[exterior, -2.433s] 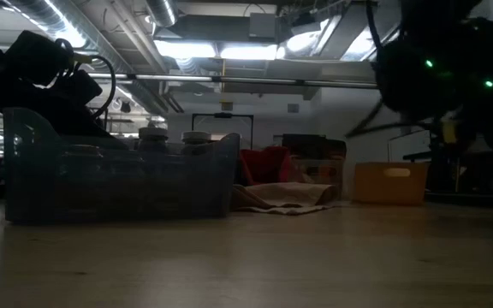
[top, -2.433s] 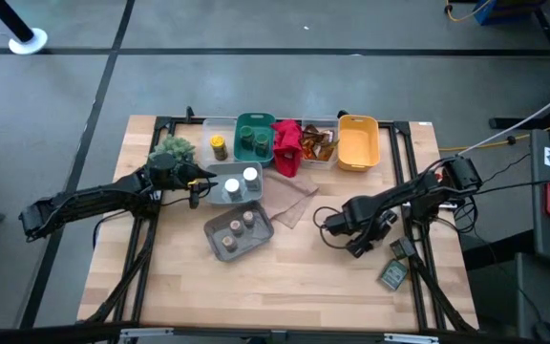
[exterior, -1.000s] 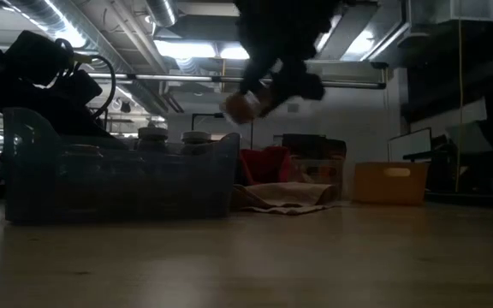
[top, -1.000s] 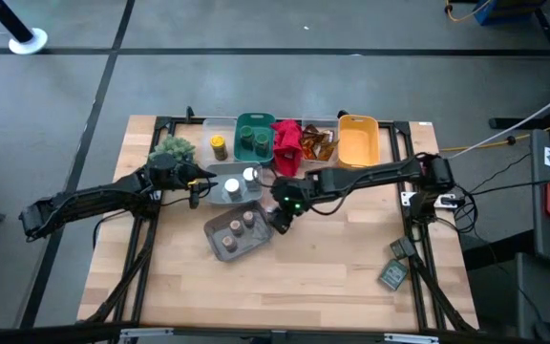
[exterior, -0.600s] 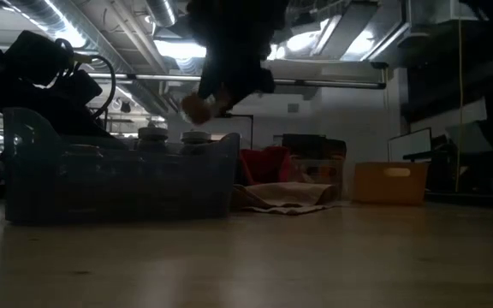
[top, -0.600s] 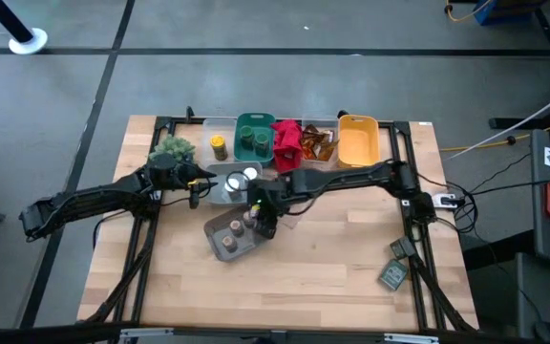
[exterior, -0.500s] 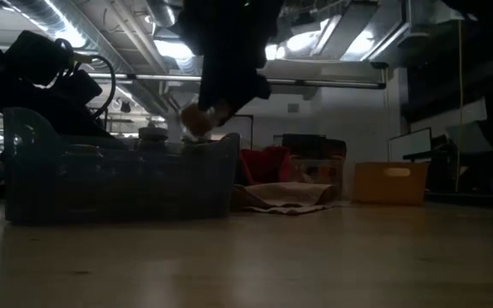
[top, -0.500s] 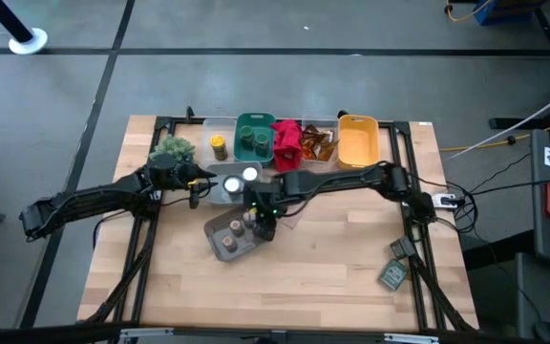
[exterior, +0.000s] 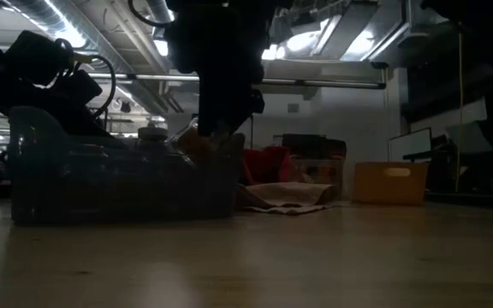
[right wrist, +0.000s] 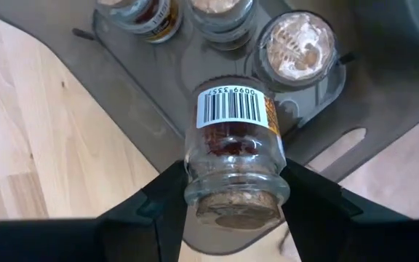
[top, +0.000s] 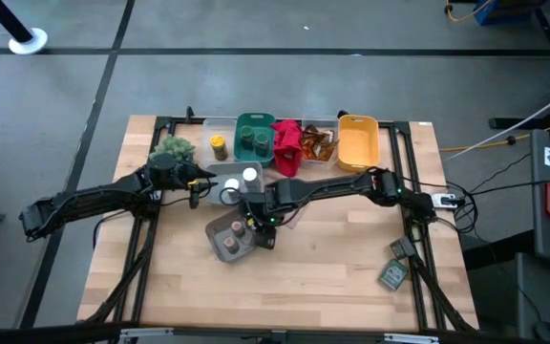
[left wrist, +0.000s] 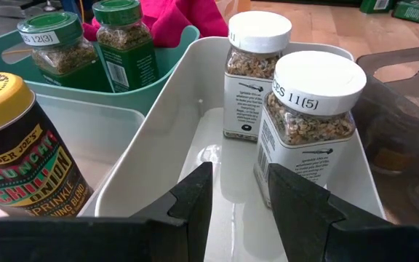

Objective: Sort spices by type
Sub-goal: Put the brown seasoning bottle into the black bin

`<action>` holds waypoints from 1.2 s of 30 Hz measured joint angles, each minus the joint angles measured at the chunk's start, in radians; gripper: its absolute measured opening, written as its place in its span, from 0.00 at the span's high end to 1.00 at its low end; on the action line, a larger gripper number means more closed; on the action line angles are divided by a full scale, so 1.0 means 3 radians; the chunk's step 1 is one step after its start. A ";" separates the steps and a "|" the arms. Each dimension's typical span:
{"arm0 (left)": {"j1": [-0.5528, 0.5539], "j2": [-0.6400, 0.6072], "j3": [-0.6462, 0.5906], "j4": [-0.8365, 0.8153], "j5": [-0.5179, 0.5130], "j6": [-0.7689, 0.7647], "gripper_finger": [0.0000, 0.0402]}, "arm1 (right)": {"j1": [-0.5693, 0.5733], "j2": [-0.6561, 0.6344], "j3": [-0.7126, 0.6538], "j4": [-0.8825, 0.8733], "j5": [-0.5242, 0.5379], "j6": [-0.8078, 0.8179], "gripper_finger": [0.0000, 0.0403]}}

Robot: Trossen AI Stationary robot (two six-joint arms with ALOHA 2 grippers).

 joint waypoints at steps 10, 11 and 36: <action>0.0000 -0.0001 0.0000 0.0000 0.0000 0.0000 0.68 | -0.0001 0.0001 -0.0002 0.0065 0.0118 -0.0102 0.52; 0.0000 -0.0001 0.0000 0.0000 0.0000 0.0000 0.68 | -0.0001 0.0001 -0.0003 0.0065 0.0123 -0.0105 0.52; -0.0001 -0.0008 0.0000 -0.0001 0.0000 0.0000 0.68 | 0.0018 0.0193 -0.0009 0.0174 0.0098 -0.0265 0.50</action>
